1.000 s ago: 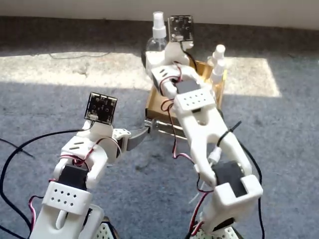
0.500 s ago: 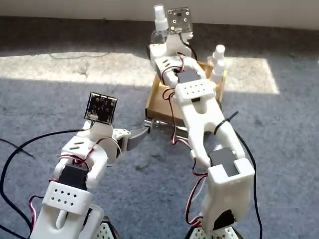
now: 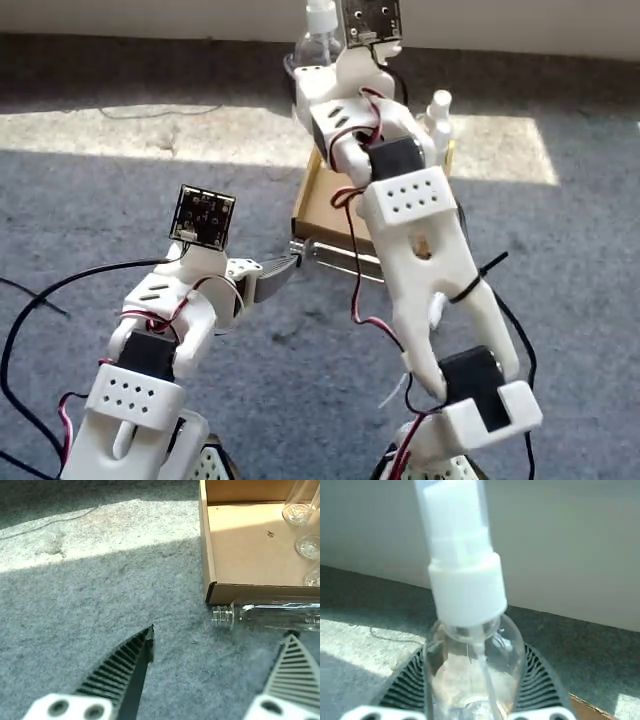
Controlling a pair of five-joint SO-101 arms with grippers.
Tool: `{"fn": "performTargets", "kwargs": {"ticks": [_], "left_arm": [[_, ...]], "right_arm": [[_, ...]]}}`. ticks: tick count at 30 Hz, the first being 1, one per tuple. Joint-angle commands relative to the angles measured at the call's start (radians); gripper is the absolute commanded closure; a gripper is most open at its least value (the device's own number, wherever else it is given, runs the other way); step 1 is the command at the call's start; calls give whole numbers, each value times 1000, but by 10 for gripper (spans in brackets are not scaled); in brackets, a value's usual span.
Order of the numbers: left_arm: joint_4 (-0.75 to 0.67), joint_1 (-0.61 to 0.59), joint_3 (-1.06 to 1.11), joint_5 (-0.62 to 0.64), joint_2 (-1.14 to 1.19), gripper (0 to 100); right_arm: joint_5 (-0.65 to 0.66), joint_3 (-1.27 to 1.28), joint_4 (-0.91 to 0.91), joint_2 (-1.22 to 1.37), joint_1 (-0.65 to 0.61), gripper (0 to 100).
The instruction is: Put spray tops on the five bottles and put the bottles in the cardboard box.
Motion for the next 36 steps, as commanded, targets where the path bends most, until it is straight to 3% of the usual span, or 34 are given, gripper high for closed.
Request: {"fn": "performTargets", "kwargs": {"ticks": [1,4,10,17,22,27,33,36], "left_arm": [[-20,-15,-4,-3,-12,649],[-20,-13,-4,-3,-12,649],[-20,-15,-4,-3,-12,649],[-20,-16,-4,-3,-12,649],[-20,-19,-7,-3,-12,649],[-64,-111,-8,-3,-12,649],[-189,-183,-15,-11,-2,649],[-169,-179,-91,-69,13,649]], "right_arm": [[12,-65,177,-180,-36,994],[57,-65,343,-309,-30,994],[327,-67,702,-556,73,994],[393,-5,832,-751,490,994],[482,275,708,-756,717,994],[479,625,440,-750,765,994],[267,958,58,-751,719,994],[124,1070,-21,-757,716,994]]}}
